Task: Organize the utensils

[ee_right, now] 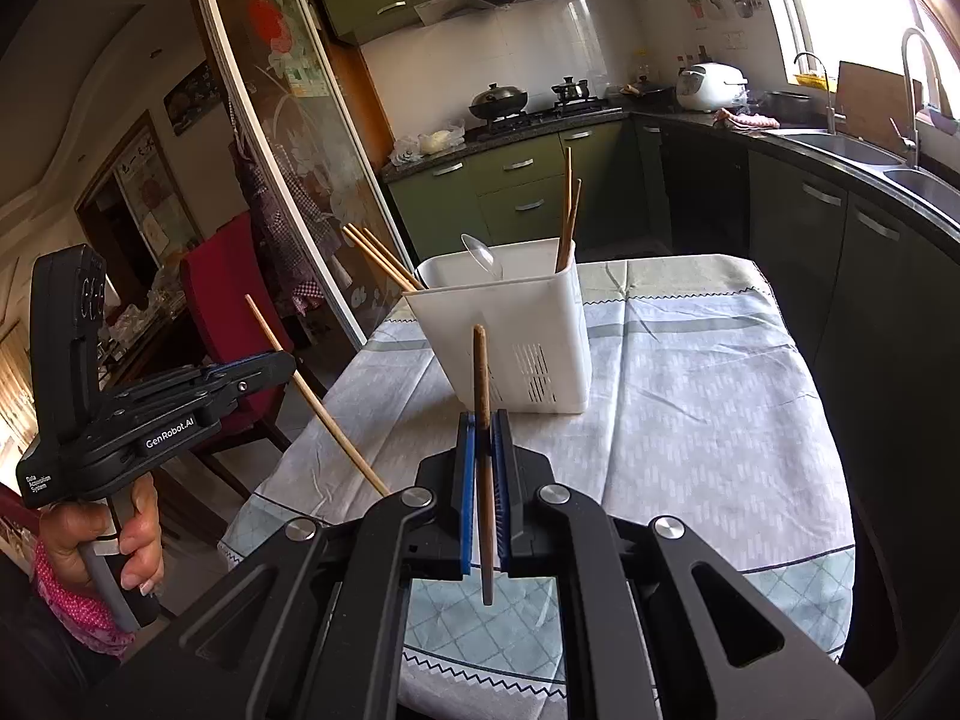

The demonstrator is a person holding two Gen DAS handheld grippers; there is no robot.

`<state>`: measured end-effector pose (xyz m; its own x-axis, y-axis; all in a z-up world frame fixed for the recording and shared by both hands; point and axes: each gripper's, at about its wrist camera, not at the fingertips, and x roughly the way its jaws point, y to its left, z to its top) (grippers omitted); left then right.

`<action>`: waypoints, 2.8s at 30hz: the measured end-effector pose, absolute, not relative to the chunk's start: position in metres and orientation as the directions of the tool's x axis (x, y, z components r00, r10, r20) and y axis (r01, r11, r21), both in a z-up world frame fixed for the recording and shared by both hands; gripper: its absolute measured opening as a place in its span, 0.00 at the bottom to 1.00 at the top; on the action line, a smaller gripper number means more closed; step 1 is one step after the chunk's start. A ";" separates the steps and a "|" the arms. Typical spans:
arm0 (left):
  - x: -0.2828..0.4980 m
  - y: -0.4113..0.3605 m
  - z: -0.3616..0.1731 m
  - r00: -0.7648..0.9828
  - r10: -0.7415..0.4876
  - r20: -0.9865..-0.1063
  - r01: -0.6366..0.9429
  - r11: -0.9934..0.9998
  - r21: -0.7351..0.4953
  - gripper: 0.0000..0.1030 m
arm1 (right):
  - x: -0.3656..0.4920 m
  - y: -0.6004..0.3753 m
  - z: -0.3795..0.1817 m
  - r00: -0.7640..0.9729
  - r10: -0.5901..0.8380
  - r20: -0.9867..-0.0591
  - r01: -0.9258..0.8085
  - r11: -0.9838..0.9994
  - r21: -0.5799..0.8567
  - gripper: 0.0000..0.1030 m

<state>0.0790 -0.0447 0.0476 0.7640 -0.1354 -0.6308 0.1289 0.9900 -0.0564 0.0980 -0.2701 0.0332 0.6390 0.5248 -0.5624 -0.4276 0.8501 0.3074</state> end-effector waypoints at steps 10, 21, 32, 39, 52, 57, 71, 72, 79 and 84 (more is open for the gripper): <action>0.092 -0.050 0.090 0.777 -0.199 -0.597 0.180 0.979 -0.092 0.05 | 0.112 -0.259 0.090 0.692 0.514 -0.506 -0.464 0.855 0.233 0.06; 0.111 -0.061 0.191 0.884 -0.213 -0.415 0.204 0.977 -0.067 0.05 | 0.163 -0.252 0.190 0.799 0.502 -0.331 -0.453 0.865 0.217 0.06; 0.177 -0.063 0.183 0.916 -0.137 -0.377 0.126 0.991 -0.053 0.05 | 0.230 -0.233 0.180 0.818 0.466 -0.336 -0.411 0.884 0.223 0.06; 0.210 -0.060 0.126 0.874 -0.126 -0.470 0.108 0.992 -0.066 0.05 | 0.268 -0.224 0.133 0.798 0.449 -0.402 -0.381 0.892 0.242 0.06; 0.217 -0.055 0.079 0.824 -0.137 -0.550 0.122 0.991 -0.064 0.15 | 0.275 -0.199 0.074 0.725 0.444 -0.527 -0.396 0.894 0.210 0.23; 0.199 -0.053 0.091 0.853 -0.137 -0.504 0.112 0.991 -0.080 0.42 | 0.251 -0.207 0.081 0.742 0.452 -0.495 -0.399 0.891 0.215 0.25; 0.033 -0.050 0.072 0.931 -0.041 -0.362 0.053 0.998 0.022 0.93 | 0.079 -0.273 0.054 0.808 0.428 -0.405 -0.392 0.903 0.173 0.96; 0.023 -0.050 0.067 0.930 -0.038 -0.366 0.049 0.999 0.023 0.93 | 0.067 -0.274 0.049 0.809 0.417 -0.413 -0.385 0.908 0.162 0.96; -0.042 -0.047 0.066 0.952 0.006 -0.307 -0.016 0.999 -0.028 0.93 | 0.005 -0.282 0.031 0.859 0.362 -0.361 -0.340 0.932 0.126 0.96; -0.059 -0.047 0.068 0.947 0.018 -0.322 -0.041 0.997 -0.063 0.93 | -0.020 -0.283 0.034 0.901 0.303 -0.310 -0.299 0.952 0.062 0.96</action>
